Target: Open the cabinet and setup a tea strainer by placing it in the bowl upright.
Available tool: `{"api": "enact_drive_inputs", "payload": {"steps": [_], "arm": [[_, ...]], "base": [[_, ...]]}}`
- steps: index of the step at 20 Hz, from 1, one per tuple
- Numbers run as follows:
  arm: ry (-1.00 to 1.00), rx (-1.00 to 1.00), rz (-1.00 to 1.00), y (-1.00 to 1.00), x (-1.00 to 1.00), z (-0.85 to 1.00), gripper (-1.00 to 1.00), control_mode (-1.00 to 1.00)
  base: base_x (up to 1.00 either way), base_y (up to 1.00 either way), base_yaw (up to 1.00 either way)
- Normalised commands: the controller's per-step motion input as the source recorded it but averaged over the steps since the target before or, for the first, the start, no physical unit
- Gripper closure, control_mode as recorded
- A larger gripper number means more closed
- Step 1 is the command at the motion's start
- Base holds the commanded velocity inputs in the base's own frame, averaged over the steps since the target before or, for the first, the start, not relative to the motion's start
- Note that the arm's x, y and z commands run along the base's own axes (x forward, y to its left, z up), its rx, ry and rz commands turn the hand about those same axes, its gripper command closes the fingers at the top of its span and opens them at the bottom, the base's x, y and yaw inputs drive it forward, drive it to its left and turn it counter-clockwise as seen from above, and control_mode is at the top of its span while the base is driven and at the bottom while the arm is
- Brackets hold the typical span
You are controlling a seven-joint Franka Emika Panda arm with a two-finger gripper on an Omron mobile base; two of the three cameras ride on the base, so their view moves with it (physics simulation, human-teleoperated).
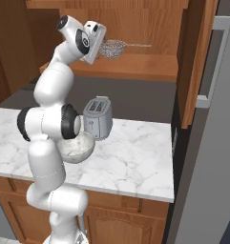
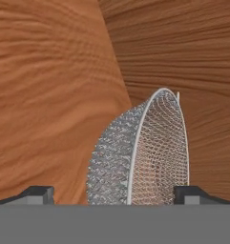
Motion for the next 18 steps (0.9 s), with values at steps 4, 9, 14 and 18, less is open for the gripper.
{"api": "enact_drive_inputs", "payload": {"steps": [4,9,14,18], "arm": [[0.00,0.00,-0.02,-0.02,0.14,0.00,-1.00,-1.00],[0.00,0.00,-0.01,0.00,0.15,-0.01,-1.00,-1.00],[0.00,0.00,0.00,0.00,0.00,-0.03,-1.00,-1.00],[0.00,0.00,0.00,0.00,0.00,-0.02,1.00,-1.00]], "base": [[0.00,0.00,0.00],[0.00,0.00,0.00],[0.00,0.00,0.00],[0.00,0.00,0.00]]}}
